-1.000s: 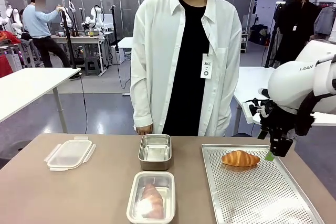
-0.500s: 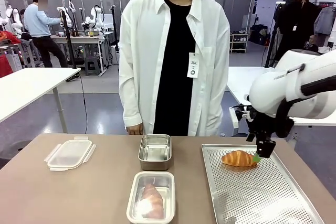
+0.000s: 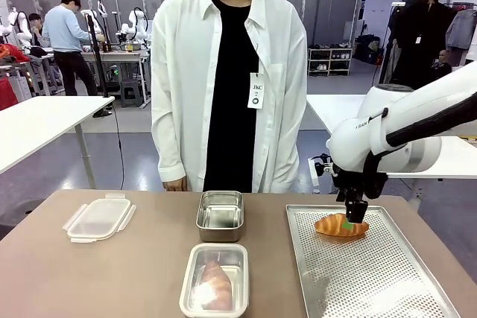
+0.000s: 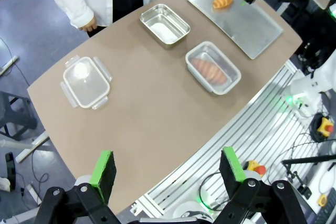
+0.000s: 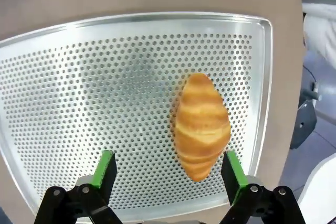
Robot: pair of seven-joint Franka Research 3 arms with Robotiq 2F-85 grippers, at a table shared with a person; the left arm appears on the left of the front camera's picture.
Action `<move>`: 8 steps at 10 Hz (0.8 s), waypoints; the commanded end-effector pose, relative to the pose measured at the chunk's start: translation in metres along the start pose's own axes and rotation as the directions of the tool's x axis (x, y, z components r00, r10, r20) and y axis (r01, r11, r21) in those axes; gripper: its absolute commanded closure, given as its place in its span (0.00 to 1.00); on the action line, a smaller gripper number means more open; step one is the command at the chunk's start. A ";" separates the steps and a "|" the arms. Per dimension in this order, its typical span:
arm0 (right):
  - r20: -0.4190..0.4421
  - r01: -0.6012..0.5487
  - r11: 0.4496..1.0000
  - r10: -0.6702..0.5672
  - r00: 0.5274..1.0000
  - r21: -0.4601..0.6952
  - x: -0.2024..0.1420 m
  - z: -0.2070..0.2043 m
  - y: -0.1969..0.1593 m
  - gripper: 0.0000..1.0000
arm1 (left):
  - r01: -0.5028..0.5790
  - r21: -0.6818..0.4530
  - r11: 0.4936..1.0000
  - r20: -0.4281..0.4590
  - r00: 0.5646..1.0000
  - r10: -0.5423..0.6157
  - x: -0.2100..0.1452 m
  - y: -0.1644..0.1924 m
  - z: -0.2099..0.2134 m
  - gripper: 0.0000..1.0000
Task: Place the bread into the airtight container.
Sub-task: Pick up a Butter Roll and place it into an empty Airtight Container.
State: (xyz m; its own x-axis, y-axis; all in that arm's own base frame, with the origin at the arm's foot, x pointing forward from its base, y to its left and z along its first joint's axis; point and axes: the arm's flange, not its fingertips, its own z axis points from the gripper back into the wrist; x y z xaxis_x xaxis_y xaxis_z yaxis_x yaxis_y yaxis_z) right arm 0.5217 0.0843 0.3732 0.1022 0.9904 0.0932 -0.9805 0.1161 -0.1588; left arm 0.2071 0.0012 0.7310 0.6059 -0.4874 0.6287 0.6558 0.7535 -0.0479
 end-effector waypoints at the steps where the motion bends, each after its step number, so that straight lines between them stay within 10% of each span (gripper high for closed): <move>1: -0.044 0.008 1.000 -0.009 0.999 -0.024 0.005 -0.013 -0.021 0.00 | 0.016 -0.014 1.000 0.003 1.000 -0.016 0.001 0.000 0.000 0.00; 8: -0.094 0.026 0.999 -0.023 0.995 0.033 0.002 -0.051 -0.050 0.00 | 0.016 -0.014 1.000 0.003 1.000 -0.016 0.001 0.000 0.000 0.00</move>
State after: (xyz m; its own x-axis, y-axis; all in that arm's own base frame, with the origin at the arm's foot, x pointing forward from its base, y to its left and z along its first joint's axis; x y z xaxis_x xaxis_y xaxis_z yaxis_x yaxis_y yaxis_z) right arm 0.5707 0.0825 0.3321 0.1148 0.9933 0.0143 -0.9842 0.1157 -0.1343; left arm 0.2071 0.0012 0.7310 0.6059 -0.4874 0.6287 0.6557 0.7535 -0.0479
